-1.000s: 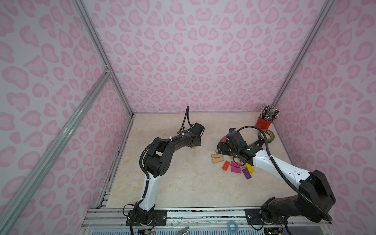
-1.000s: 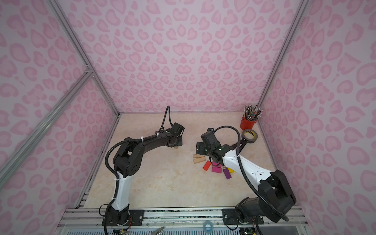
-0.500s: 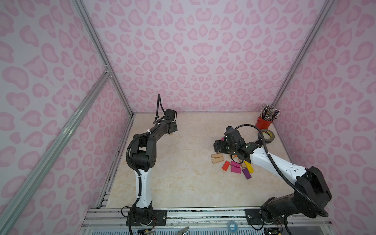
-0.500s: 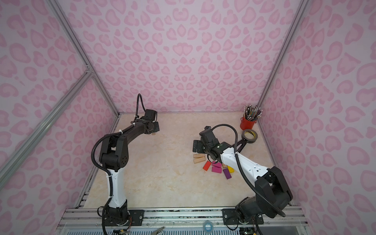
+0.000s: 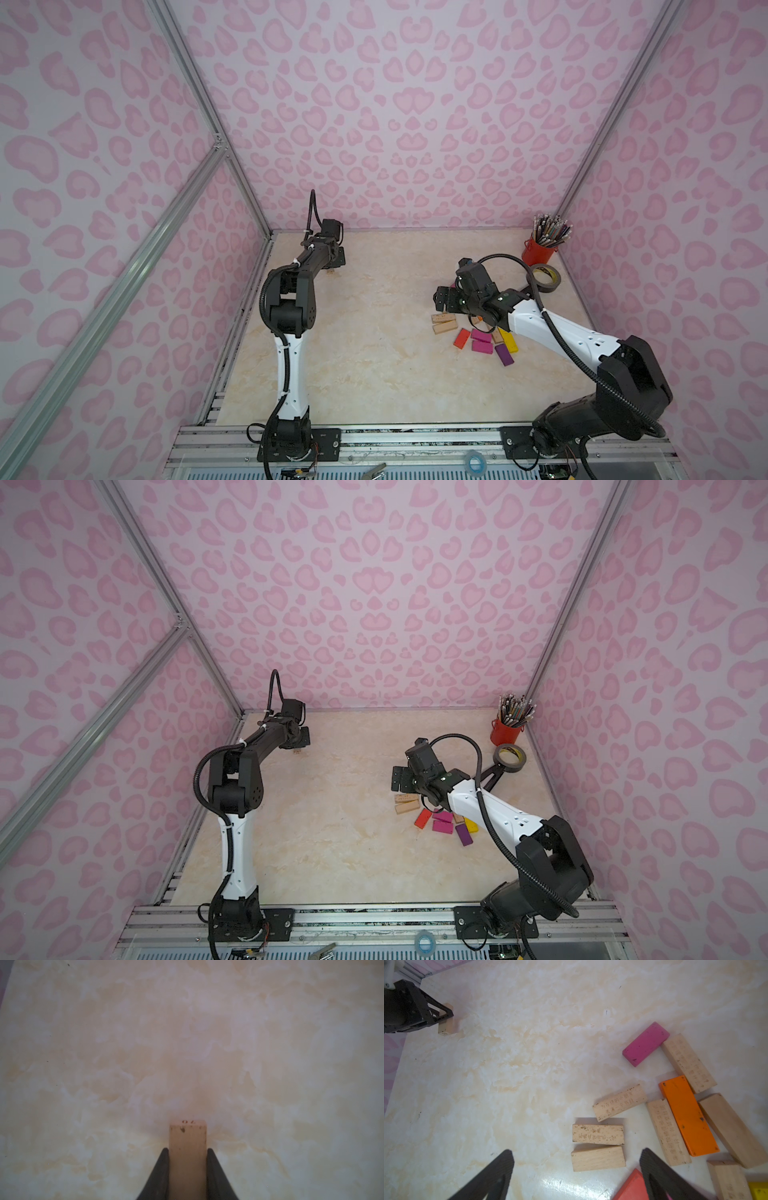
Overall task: Assemble the letter k with building blocks
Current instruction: Place the building block at the center of the board.
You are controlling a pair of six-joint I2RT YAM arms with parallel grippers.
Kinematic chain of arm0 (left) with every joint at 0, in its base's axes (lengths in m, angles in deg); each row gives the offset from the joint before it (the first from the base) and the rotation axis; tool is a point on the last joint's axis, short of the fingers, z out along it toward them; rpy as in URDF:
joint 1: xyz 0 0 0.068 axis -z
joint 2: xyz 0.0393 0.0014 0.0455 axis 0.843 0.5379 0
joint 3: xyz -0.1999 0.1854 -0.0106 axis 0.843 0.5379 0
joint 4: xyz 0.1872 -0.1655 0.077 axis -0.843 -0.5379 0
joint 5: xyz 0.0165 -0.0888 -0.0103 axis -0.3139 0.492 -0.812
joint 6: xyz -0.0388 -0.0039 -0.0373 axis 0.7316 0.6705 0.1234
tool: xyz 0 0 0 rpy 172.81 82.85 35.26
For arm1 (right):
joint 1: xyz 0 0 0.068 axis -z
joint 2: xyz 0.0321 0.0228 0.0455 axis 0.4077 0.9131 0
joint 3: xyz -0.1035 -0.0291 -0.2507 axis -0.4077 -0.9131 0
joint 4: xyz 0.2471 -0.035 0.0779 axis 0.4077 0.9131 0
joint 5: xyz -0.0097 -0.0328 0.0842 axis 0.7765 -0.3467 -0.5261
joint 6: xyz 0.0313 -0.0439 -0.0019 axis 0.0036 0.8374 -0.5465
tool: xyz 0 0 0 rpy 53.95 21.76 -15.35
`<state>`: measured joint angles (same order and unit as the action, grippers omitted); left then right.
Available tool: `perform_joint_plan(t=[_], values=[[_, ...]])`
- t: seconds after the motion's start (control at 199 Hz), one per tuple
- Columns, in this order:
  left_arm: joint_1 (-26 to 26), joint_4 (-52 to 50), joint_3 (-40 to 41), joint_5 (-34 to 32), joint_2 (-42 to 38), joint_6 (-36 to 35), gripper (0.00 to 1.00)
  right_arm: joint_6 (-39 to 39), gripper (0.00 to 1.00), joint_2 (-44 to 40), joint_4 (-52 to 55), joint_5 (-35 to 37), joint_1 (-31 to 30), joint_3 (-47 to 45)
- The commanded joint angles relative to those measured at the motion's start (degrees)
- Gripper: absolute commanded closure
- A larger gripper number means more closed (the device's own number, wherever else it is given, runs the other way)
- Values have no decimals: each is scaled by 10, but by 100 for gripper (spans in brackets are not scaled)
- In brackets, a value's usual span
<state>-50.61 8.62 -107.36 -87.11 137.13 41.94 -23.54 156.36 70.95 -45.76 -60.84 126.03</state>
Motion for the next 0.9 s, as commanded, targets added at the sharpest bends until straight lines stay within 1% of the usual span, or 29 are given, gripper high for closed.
perform_joint_plan(t=[0.0,0.126,0.236,0.392,0.507,0.608,0.899], values=[[-4,-26,-17,4,15,-28,89,6,5,2,1,-1,-1,2],[-11,-26,-21,20,24,-31,89,5,5,2,4,1,-2,4],[-12,-24,-21,28,29,-37,87,4,5,5,7,2,-3,7],[-13,-22,-21,36,33,-44,78,2,6,8,11,3,-5,14],[-15,-20,-21,44,31,-45,74,1,7,10,13,4,-5,19],[-15,-16,-20,50,27,-45,69,-2,7,11,16,4,-5,23],[-15,-2,-11,66,8,-45,60,-5,8,13,23,5,-5,34]])
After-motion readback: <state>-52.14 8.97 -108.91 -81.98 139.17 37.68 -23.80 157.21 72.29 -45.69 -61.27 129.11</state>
